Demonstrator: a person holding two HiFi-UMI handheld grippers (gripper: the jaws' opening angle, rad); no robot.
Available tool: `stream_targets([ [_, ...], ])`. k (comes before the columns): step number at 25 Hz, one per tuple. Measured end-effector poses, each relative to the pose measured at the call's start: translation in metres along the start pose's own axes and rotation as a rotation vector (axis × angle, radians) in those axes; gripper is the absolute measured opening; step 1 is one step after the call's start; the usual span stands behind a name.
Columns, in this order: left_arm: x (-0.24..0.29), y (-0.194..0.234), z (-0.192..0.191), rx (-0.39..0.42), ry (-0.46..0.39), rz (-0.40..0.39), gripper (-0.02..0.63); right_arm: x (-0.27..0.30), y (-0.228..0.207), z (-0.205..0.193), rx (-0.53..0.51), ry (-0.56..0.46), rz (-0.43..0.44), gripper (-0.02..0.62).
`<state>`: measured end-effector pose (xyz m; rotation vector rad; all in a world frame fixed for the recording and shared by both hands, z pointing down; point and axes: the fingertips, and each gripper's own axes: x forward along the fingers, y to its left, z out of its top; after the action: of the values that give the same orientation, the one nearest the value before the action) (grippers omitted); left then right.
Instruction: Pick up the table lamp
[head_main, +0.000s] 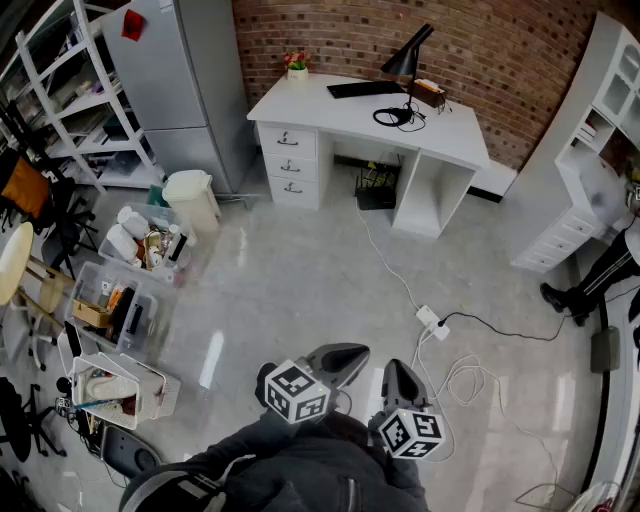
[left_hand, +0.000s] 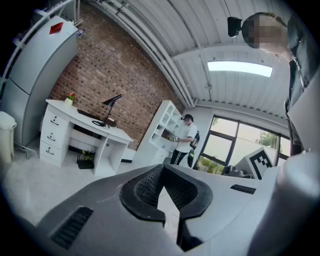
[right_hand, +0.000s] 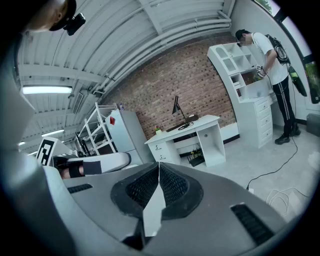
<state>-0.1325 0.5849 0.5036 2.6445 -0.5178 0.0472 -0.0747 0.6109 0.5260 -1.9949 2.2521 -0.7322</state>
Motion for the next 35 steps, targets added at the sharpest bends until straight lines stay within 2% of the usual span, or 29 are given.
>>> stream_targets([
  [9,-0.007,-0.009,-0.01,-0.004,0.014,-0.004,0.006,0.0,0.006,-0.013,0.033,0.004,0.016,0.014],
  [17,0.013,0.011,-0.003,-0.007,0.026,-0.008,0.006,0.02,-0.014,0.0,0.054,-0.014,-0.027,0.014],
  [25,0.054,0.053,0.022,-0.042,0.022,-0.009,0.006,0.067,-0.032,0.026,0.038,-0.004,-0.032,0.014],
  [35,0.11,0.123,0.079,-0.019,0.023,-0.027,0.006,0.159,-0.049,0.074,0.06,-0.012,-0.039,0.014],
])
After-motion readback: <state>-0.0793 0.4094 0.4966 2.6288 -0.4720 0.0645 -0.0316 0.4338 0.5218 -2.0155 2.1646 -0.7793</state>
